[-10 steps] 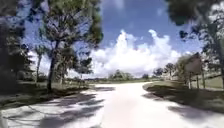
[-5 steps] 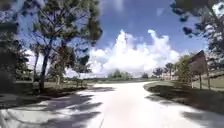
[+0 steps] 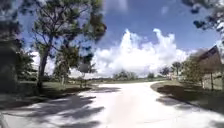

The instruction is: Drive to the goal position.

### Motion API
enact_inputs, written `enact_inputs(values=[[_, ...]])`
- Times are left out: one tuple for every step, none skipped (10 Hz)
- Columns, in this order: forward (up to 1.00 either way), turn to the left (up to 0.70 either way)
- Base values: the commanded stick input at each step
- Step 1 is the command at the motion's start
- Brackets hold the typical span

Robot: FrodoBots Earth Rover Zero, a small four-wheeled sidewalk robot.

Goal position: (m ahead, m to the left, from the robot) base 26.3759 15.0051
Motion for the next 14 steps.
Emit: enact_inputs(values=[[0.85, 0.00], [0.85, 0.00], [0.85, 0.00], [0.85, 0.00], [0.85, 0.00], [0.85, 0.00], [0.85, 0.00], [0.85, 0.00], [0.85, 0.00], [0.85, 0.00], [0.85, 0.00], [0.85, 0.00], [0.85, 0.00], [0.85, 0.00]])
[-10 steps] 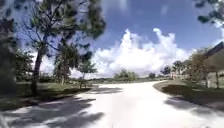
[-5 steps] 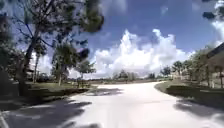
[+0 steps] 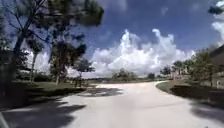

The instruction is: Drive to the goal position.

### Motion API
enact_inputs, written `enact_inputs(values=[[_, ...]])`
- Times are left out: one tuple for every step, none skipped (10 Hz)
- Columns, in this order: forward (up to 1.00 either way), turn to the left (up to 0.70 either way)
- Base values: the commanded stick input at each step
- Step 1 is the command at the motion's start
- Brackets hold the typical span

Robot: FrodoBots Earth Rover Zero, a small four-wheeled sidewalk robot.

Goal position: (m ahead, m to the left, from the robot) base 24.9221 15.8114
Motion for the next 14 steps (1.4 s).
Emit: enact_inputs(values=[[0.85, 0.00], [0.85, 0.00], [0.85, 0.00], [0.85, 0.00], [0.85, 0.00], [0.85, 0.00], [0.85, 0.00], [0.85, 0.00], [0.85, 0.00], [0.85, 0.00], [0.85, 0.00], [0.85, 0.00], [0.85, 0.00], [0.85, 0.00]])
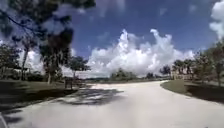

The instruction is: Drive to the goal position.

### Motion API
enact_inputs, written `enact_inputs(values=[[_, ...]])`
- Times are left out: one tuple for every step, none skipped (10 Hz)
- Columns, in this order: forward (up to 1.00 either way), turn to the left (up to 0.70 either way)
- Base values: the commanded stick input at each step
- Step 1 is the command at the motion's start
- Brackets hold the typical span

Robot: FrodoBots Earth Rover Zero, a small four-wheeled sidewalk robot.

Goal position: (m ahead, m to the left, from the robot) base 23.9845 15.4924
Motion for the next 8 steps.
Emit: enact_inputs(values=[[0.85, 0.00], [0.85, 0.00], [0.85, 0.00], [0.85, 0.00], [0.85, 0.00], [0.85, 0.00], [0.85, 0.00], [0.85, 0.00]])
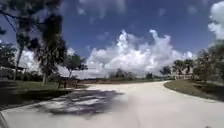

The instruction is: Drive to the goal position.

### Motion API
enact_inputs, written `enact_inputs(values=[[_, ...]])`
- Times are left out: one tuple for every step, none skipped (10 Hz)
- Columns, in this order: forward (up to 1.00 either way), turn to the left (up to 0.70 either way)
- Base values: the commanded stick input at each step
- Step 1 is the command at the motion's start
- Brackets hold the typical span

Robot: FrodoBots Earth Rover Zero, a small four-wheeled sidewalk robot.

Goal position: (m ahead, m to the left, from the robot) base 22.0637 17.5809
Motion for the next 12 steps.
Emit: enact_inputs(values=[[0.85, 0.00], [0.85, 0.00], [0.85, 0.00], [0.85, 0.00], [0.85, 0.00], [0.85, 0.00], [0.85, 0.00], [0.85, 0.00], [0.85, 0.00], [0.85, 0.00], [0.85, 0.00], [0.85, 0.00]])
